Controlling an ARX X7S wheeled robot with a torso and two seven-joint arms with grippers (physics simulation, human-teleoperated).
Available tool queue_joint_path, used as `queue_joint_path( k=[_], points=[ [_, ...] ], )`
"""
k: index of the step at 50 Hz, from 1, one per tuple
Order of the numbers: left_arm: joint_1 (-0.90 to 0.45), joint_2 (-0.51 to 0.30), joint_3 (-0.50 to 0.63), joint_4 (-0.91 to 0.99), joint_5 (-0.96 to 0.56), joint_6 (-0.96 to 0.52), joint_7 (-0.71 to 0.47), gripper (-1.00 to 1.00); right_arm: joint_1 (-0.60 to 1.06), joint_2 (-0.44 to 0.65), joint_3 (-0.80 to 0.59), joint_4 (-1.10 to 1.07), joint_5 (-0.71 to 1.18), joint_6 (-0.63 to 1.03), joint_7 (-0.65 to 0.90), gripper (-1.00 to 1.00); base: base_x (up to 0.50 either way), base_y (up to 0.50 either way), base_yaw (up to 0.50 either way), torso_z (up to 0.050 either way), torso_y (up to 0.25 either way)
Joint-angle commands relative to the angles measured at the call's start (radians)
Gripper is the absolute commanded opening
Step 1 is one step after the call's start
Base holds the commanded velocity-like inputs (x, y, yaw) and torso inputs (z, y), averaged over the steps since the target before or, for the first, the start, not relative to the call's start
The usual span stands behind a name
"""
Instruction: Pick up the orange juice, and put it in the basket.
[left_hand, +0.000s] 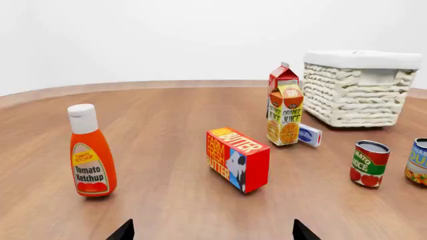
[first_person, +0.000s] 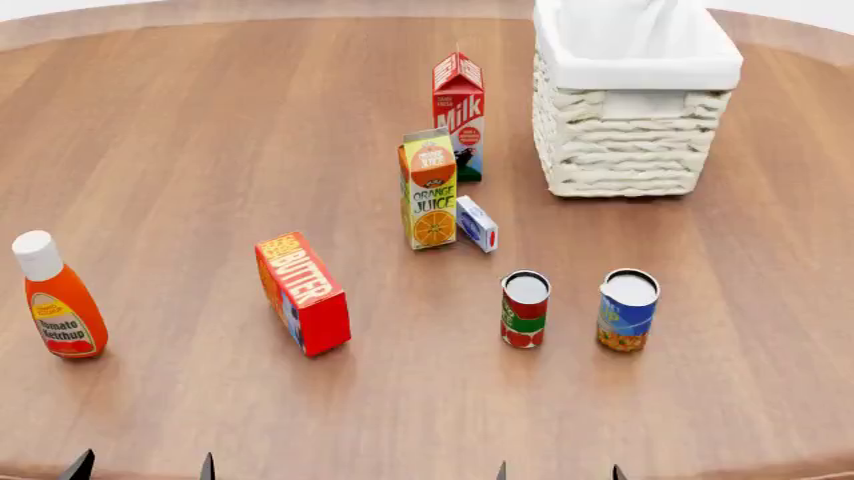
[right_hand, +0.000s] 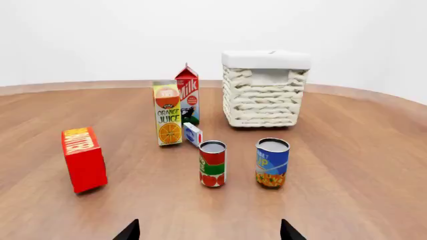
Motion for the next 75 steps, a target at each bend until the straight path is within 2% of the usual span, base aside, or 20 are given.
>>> queue_joint_path(
  k=[1, 19, 75],
  points=[
    [0.0, -0.016, 0.018, 0.0, -0.016, 0.0, -0.018, 1.0, -0.007, 0.024, -0.028, -0.02, 0.024, 0.012, 0.029, 1.0, 0.0, 0.0, 0.0, 0.0, 0.0],
    [-0.002, -0.059, 0.069, -0.001, -0.059, 0.003, -0.069, 1.0, 0.025, 0.064, -0.104, -0.112, 0.029, 0.111, 0.074, 1.0, 0.0, 0.0, 0.0, 0.0, 0.0],
    [-0.009, -0.12, 0.141, -0.004, -0.12, 0.012, -0.139, 1.0, 0.055, 0.114, -0.171, -0.061, 0.117, 0.073, 0.133, 1.0, 0.16, 0.0, 0.0, 0.0, 0.0]
  ],
)
